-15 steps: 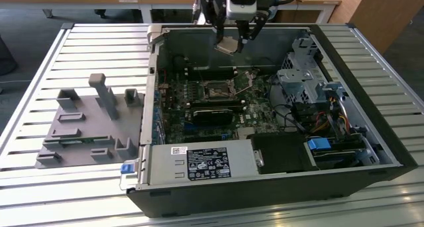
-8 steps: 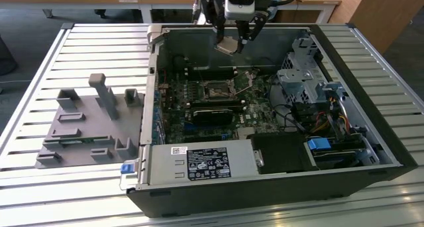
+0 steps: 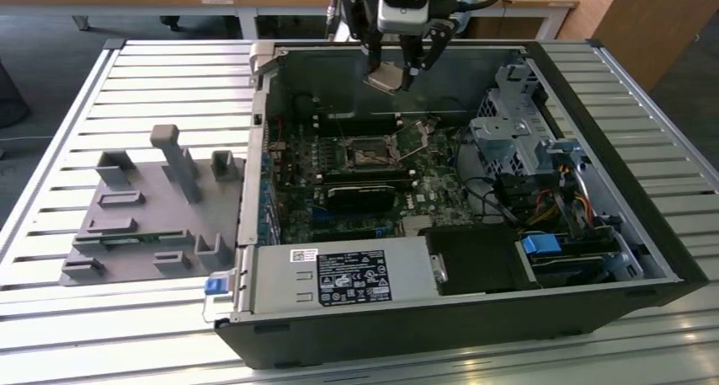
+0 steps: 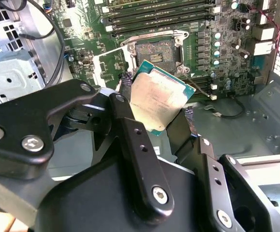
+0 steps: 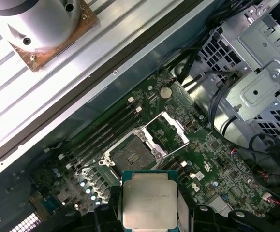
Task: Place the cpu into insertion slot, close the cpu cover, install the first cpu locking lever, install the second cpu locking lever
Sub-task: 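Place the cpu into insertion slot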
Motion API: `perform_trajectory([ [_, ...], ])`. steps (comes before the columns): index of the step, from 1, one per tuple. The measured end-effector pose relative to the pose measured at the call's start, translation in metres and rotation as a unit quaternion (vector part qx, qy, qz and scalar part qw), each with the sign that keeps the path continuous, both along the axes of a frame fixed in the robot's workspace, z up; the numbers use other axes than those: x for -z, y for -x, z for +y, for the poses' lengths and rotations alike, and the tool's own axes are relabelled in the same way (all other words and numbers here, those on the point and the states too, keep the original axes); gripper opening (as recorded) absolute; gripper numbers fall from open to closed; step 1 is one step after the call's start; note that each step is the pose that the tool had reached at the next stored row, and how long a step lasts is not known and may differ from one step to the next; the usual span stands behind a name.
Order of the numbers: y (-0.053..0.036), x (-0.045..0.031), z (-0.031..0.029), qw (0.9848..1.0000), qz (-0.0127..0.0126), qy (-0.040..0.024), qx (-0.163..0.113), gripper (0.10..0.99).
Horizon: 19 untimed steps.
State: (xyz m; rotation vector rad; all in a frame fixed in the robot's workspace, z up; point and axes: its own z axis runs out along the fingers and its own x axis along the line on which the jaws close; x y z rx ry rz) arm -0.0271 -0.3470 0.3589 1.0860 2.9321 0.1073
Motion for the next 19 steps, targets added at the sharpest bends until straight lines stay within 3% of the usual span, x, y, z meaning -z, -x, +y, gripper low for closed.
perform_trajectory([
  [19,0.0000,0.0009,0.0001,0.9990,0.0000,0.0003,0.044,0.541],
])
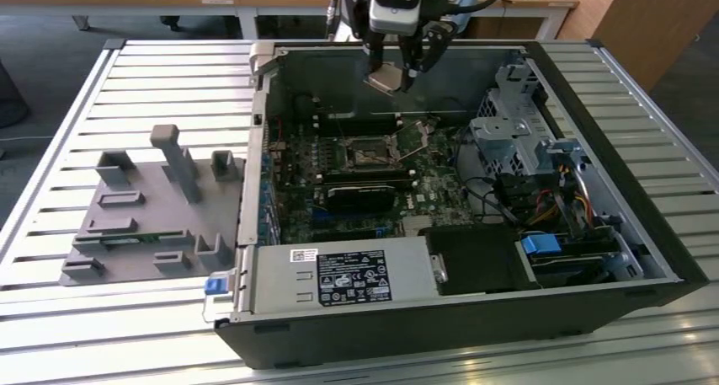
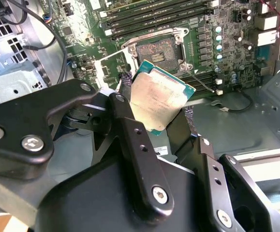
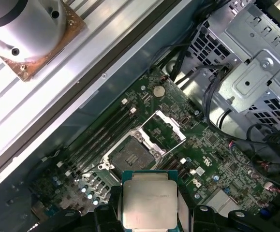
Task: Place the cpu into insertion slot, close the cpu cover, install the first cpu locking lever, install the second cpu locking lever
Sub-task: 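Place the cpu into insertion slot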
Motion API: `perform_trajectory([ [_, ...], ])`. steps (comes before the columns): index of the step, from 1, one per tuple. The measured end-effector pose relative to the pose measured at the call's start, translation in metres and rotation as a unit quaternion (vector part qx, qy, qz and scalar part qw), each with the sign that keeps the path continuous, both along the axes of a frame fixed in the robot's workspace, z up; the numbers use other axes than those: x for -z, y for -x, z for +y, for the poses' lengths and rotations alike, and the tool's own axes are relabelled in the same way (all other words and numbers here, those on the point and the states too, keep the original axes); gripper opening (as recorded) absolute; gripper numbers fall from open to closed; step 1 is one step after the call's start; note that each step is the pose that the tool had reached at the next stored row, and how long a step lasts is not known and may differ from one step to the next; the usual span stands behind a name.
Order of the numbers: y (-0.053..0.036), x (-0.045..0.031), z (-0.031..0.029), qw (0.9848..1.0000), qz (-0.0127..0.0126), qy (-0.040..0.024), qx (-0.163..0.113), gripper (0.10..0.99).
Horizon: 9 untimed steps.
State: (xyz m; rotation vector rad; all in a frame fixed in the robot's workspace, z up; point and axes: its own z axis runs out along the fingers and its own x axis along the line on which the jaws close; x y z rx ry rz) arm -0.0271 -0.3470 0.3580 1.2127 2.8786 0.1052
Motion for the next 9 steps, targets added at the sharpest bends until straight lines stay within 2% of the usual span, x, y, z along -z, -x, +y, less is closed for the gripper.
perform_trajectory([
  [9,0.0000,0.0004,0.0000,0.9998,0.0000,0.0002,0.020,0.541],
])
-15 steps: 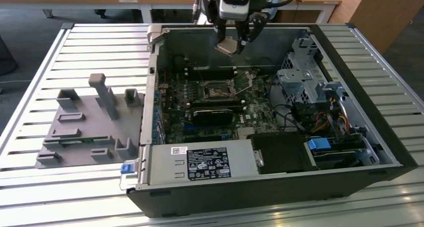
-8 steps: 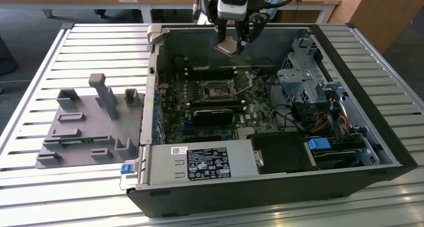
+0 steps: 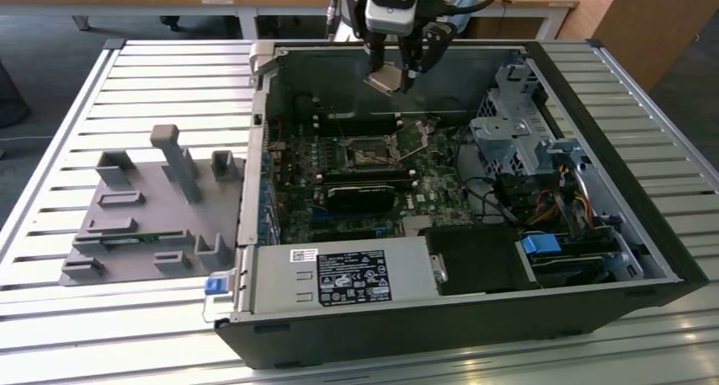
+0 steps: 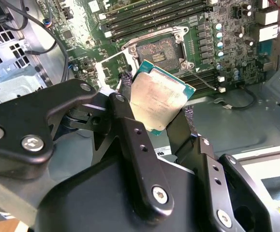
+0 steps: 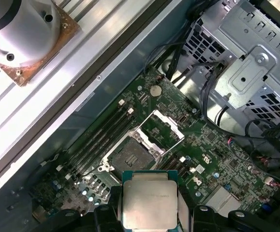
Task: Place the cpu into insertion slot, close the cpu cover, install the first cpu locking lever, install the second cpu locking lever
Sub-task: 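Place the cpu into insertion slot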
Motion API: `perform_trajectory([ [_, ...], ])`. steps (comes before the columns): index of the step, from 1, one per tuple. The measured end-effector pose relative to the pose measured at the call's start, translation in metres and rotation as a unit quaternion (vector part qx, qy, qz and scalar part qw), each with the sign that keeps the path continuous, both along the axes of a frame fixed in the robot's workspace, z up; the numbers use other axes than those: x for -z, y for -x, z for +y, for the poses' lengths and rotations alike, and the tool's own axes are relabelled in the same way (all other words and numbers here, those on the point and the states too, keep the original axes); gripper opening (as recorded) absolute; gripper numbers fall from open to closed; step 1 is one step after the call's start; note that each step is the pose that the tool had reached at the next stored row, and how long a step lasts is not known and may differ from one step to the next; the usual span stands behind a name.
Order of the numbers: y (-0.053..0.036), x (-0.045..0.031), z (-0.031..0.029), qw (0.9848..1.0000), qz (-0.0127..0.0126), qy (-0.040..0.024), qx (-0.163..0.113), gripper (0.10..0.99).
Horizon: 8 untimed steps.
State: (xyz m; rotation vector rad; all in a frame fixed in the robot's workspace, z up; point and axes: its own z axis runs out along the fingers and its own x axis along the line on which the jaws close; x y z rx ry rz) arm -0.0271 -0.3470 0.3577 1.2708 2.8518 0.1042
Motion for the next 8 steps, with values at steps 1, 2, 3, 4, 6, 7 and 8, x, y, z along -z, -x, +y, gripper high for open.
perform_trajectory([
  [1,0.0000,0.0000,0.0000,1.0000,0.0000,0.0000,0.002,0.541],
  [2,0.0000,0.0001,0.0000,1.0000,0.0000,0.0001,0.005,0.541],
  [3,0.0000,0.0001,0.0000,1.0000,0.0000,0.0001,0.007,0.541],
  [4,0.0000,0.0002,0.0000,1.0000,0.0000,0.0001,0.010,0.541],
  [6,0.0000,0.0002,0.0000,0.9999,0.0000,0.0001,0.014,0.541],
  [7,0.0000,0.0003,0.0000,0.9999,0.0000,0.0002,0.016,0.541],
  [8,0.0000,0.0003,0.0000,0.9998,0.0000,0.0002,0.019,0.541],
])
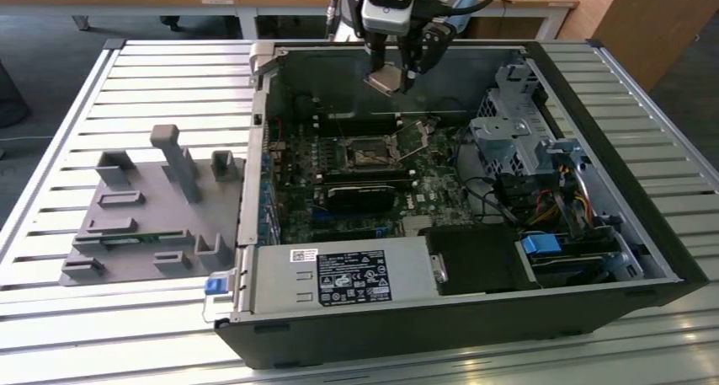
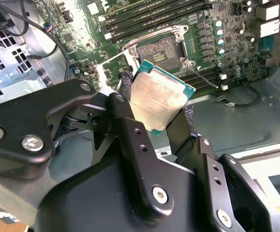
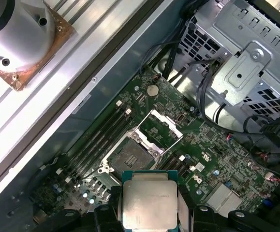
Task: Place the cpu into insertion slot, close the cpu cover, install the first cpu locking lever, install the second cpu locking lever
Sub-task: 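Place the cpu into insertion slot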
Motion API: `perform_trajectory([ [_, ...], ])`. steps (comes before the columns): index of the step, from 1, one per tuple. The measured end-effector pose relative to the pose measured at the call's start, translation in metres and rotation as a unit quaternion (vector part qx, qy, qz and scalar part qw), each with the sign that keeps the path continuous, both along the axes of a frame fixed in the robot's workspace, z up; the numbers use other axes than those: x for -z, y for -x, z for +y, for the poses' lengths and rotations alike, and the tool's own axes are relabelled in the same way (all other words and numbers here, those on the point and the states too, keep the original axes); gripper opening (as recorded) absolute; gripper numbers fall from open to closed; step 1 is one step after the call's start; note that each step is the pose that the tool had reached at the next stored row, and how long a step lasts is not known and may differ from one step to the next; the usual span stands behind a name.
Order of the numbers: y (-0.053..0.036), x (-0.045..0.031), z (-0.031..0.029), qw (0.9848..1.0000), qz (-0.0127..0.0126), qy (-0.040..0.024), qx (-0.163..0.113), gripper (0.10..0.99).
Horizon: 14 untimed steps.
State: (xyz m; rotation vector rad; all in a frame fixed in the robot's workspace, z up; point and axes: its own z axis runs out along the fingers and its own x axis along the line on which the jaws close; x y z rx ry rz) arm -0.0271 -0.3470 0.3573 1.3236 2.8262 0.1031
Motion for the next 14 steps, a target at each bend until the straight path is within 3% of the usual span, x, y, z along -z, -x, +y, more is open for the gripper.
perform_trajectory([
  [14,0.0000,0.0006,0.0000,0.9994,0.0000,0.0005,0.035,0.541],
])
